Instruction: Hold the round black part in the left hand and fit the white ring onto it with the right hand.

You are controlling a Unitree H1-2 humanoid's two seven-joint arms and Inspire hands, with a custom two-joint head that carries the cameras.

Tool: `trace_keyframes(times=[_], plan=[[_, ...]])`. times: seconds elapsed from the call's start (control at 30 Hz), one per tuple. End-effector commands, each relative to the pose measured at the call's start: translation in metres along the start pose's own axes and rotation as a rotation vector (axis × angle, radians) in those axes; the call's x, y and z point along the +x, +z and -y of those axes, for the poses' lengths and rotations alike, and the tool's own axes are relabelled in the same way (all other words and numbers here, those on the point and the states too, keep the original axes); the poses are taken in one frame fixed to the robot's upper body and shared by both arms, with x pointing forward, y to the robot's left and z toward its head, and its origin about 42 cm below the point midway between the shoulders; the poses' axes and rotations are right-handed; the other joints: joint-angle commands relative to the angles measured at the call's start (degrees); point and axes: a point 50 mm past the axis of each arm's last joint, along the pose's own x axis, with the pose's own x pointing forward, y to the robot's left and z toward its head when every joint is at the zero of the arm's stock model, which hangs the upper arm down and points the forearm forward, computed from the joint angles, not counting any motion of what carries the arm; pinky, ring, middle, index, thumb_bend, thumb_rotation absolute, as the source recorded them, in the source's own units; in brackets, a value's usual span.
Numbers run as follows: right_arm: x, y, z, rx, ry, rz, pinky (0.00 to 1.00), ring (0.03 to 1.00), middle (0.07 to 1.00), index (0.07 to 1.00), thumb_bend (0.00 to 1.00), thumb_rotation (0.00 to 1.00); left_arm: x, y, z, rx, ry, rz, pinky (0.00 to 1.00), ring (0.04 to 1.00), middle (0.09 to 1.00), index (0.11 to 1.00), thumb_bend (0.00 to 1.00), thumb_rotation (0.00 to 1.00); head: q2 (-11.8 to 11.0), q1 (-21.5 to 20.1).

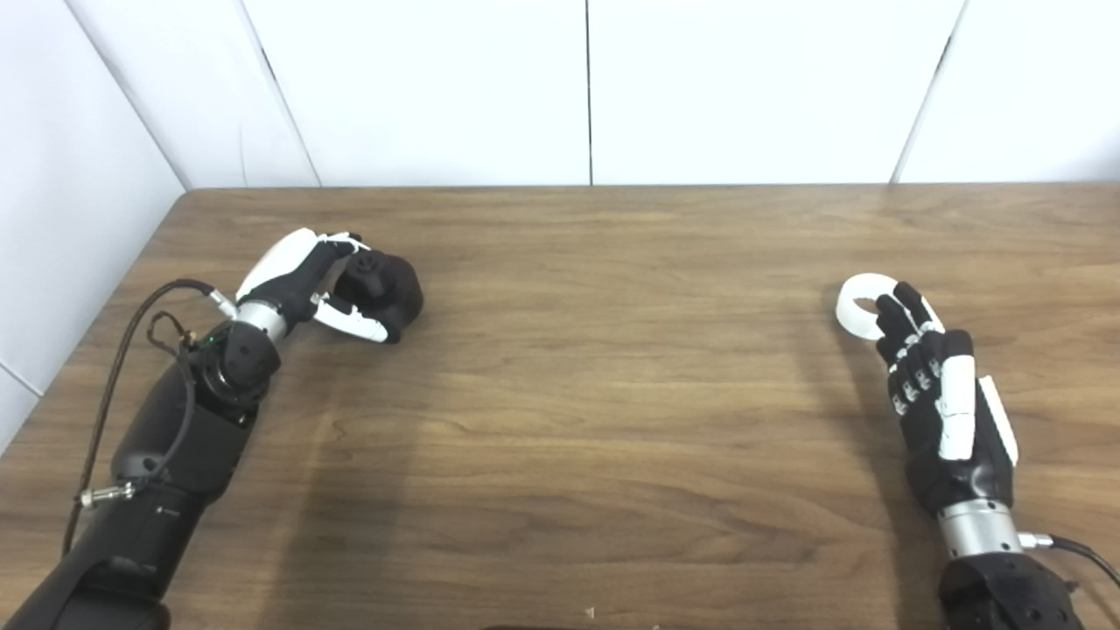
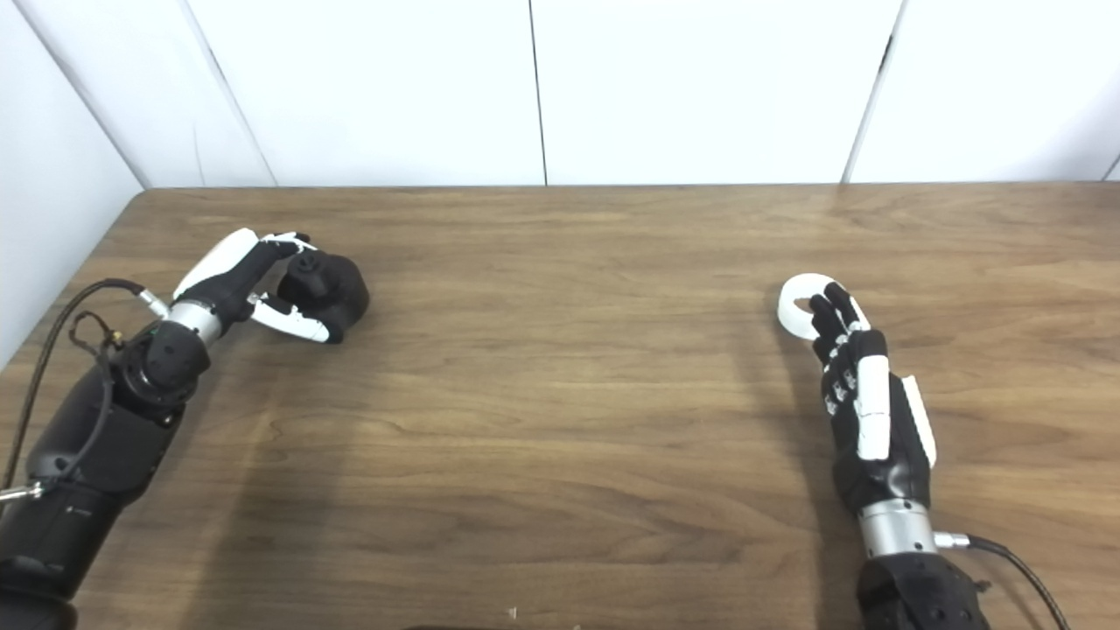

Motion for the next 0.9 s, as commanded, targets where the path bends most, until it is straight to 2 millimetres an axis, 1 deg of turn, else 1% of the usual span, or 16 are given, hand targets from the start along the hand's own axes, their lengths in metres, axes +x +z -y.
trace_keyframes(times=[0.0, 0.1, 0.3, 0.47, 0.6, 0.7, 0.87], plan=[[-0.008, 0.002, 0.004, -0.01, 0.006, 0.024, 1.0, 0.971, 0.931, 0.946, 0.58, 1.0, 0.003, 0.014, -0.029, 0.035, 0.107, 0.06, 0.95, 0.989, 0.917, 0.62, 0.84, 0.12, 0.11, 0.05], [-0.007, 0.002, 0.004, -0.007, 0.01, 0.024, 1.0, 0.976, 0.932, 0.946, 0.58, 1.0, 0.001, 0.014, -0.028, 0.025, 0.133, 0.071, 0.97, 0.972, 0.894, 0.593, 0.83, 0.1, 0.17, -0.03], [-0.007, 0.003, 0.005, -0.013, 0.013, 0.019, 1.0, 0.977, 0.931, 0.941, 0.6, 1.0, -0.006, 0.016, -0.023, 0.016, 0.153, 0.102, 0.93, 0.956, 0.871, 0.58, 0.83, 0.09, 0.39, -0.03], [-0.007, 0.004, 0.004, -0.012, 0.017, 0.015, 1.0, 0.974, 0.933, 0.944, 0.6, 1.0, -0.016, 0.022, -0.016, 0.026, 0.146, 0.146, 0.89, 0.944, 0.861, 0.574, 0.84, 0.11, 0.61, 0.13], [-0.006, 0.006, 0.002, -0.01, 0.023, 0.013, 1.0, 0.976, 0.933, 0.946, 0.6, 1.0, -0.027, 0.033, -0.006, 0.023, 0.119, 0.183, 0.88, 0.951, 0.869, 0.585, 0.85, 0.13, 0.96, 0.09], [-0.006, 0.007, 0.0, -0.011, 0.024, 0.011, 1.0, 0.975, 0.932, 0.942, 0.61, 1.0, -0.034, 0.04, 0.001, 0.027, 0.103, 0.21, 0.86, 0.942, 0.864, 0.586, 0.86, 0.13, 1.18, 0.05], [-0.006, 0.006, 0.0, -0.009, 0.03, 0.012, 1.0, 0.977, 0.934, 0.947, 0.62, 1.0, -0.043, 0.052, 0.012, 0.025, 0.068, 0.237, 0.86, 0.939, 0.864, 0.583, 0.85, 0.14, 1.29, 0.1]])
